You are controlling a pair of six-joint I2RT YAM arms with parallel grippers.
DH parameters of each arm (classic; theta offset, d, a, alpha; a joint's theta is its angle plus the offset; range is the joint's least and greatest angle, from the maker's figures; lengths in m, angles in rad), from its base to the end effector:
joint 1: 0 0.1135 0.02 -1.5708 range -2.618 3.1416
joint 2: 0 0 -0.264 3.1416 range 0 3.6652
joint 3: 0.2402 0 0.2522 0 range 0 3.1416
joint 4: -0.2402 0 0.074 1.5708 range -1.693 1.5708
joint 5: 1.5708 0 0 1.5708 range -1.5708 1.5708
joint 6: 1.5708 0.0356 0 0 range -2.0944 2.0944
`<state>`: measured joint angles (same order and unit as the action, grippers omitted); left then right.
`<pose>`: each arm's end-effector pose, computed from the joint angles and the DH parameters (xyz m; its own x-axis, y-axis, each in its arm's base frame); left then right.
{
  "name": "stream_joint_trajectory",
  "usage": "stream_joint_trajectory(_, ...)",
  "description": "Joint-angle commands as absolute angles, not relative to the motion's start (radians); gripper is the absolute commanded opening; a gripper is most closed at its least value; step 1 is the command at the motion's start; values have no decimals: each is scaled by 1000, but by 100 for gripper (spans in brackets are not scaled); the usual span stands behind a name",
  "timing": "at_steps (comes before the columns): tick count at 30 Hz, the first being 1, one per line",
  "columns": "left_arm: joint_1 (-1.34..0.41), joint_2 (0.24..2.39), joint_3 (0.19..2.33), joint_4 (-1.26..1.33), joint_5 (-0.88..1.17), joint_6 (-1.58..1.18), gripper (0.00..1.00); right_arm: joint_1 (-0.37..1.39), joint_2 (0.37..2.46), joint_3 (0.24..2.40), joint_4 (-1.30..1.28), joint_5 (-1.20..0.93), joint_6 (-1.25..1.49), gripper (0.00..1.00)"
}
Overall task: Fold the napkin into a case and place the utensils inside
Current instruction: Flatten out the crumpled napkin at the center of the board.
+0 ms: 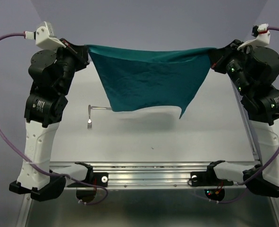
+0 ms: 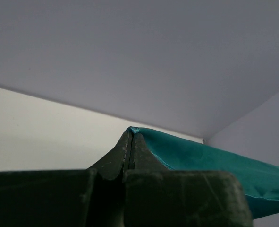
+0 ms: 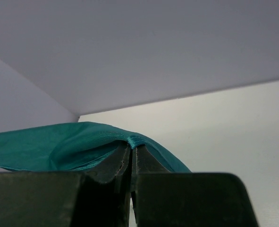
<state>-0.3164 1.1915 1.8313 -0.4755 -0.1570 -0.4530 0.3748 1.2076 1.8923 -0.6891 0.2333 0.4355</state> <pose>0.1829 -0.0540 0.5710 0.0694 -0.4776 -0.8758 0.2126 0.8649 -0.4548 0.1767 0.0607 0.5612 -0.0632 0.4162 -0.9071 -0.1261 0.8983 0.4209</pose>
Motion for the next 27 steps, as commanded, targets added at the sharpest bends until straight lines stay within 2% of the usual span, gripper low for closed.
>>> stream_joint_trajectory(1, -310, 1092, 1818, -376, -140, -456, 0, 380, 1129, 1960, -670, 213, 407, 1)
stream_joint_trajectory(13, -310, 951, 1779, -365, -127, -483, 0, 380, 1002, 1931, -672, 175, 485, 1)
stream_joint_trajectory(19, -310, 988, 1678, -301, -124, -502, 0, 380, 977, 1761, -589, 316, 448, 1)
stream_joint_trajectory(27, -307, 1147, 1511, -201, -81, -512, 0, 380, 1115, 1579, -539, 481, 393, 1)
